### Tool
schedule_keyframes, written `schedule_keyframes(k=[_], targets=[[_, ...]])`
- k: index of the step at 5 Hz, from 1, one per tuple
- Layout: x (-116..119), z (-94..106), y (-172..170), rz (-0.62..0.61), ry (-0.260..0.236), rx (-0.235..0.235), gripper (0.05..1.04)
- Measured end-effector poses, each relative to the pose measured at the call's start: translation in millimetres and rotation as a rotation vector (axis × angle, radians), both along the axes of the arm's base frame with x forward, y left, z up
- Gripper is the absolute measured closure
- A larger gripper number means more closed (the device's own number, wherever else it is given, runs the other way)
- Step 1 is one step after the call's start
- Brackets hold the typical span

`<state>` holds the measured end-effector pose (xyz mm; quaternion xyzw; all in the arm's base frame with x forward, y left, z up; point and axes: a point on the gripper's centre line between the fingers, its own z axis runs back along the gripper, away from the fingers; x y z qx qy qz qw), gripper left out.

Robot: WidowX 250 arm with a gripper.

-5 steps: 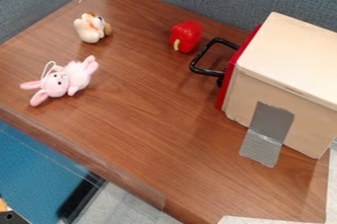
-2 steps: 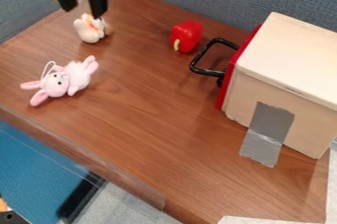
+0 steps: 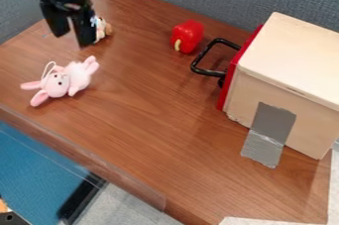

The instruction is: Takes the toy rabbit and leaves it in the middle of the table

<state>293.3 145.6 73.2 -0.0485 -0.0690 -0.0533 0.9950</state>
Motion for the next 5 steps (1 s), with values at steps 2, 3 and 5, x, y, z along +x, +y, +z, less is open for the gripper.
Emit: schedule_keyframes(k=[2,3,5], targets=[[-49.6,-37.2,-27.4,-0.130,0.102,0.048,0.083],[-41.0,-50.6,-19.4,-0.121,0.112,0.135,0.082],[-15.4,-47.9,-3.0,-0.013,0.098,0.110,0.085]])
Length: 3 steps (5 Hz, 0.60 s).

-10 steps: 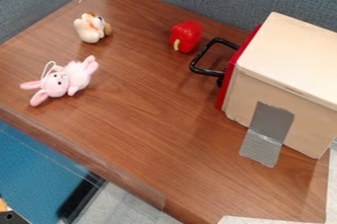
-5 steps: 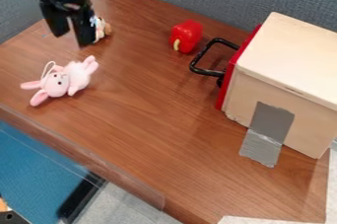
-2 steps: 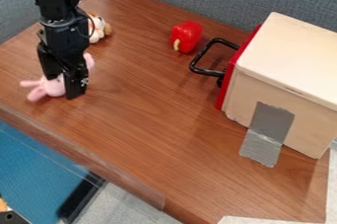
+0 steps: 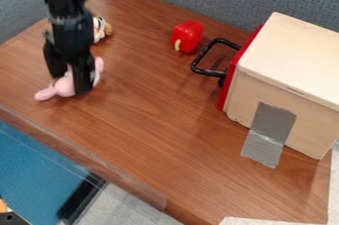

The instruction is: Takes the toy rabbit and leaves it in the middle of the table

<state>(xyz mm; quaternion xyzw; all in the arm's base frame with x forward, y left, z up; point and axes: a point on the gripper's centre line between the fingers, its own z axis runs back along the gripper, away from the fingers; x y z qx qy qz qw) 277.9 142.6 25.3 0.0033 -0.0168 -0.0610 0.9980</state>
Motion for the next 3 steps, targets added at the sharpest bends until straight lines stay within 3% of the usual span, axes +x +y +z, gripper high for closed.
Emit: schedule_keyframes(k=[1,2,3], targets=[[5.9,5.6,10.6,0.034,-0.014,-0.012,0.145],[4.4,1.2,14.4,0.041,0.003,0.011,0.433],[4.6,1.2,13.4,0.033,0.000,0.002,0.682]])
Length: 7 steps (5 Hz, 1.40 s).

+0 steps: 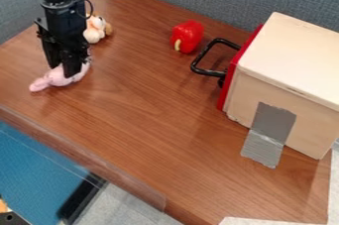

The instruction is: Takes the toy rabbit and leaves it in the middle of the table

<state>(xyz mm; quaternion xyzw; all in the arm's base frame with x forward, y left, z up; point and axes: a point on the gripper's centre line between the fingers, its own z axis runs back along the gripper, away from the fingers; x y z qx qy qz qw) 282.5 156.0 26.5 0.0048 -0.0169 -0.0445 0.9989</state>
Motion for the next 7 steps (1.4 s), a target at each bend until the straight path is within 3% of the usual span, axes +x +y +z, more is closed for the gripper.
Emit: schedule_keyframes(k=[1,2,3,4,7], targets=[[0.5,1.6,-2.0,0.011,-0.009,-0.038,0.798],[3.7,16.4,-9.4,0.004,-0.049,-0.073,0.846],[15.9,43.8,-30.0,0.002,-0.142,-0.124,0.858],[23.9,51.8,-50.5,0.002,-0.188,-0.142,0.858],[6.5,16.6,-118.0,-0.051,-0.152,-0.079,0.858]])
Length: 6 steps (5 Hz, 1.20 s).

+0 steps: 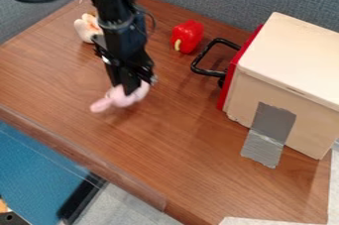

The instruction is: Takes the toy rabbit and leaves it in the middle of the table

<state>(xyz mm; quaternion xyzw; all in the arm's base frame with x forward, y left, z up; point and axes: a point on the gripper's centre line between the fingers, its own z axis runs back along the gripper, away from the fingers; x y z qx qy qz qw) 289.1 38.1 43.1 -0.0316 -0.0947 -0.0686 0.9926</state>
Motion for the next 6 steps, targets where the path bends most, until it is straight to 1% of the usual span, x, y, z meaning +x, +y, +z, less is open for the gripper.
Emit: schedule_keyframes(k=[1,2,3,4,5,6], targets=[[-6.1,-9.7,-17.5,-0.027,0.009,0.037,0.858],[-12.3,-14.7,-18.2,-0.018,0.019,0.059,0.805],[-15.2,-9.4,-14.9,0.030,0.028,0.053,0.522],[-16.0,2.3,-11.5,0.065,0.007,0.034,0.215],[-18.3,23.4,-6.6,0.098,-0.032,0.001,0.070],[-17.7,41.4,-0.9,0.106,-0.056,-0.028,0.075]])
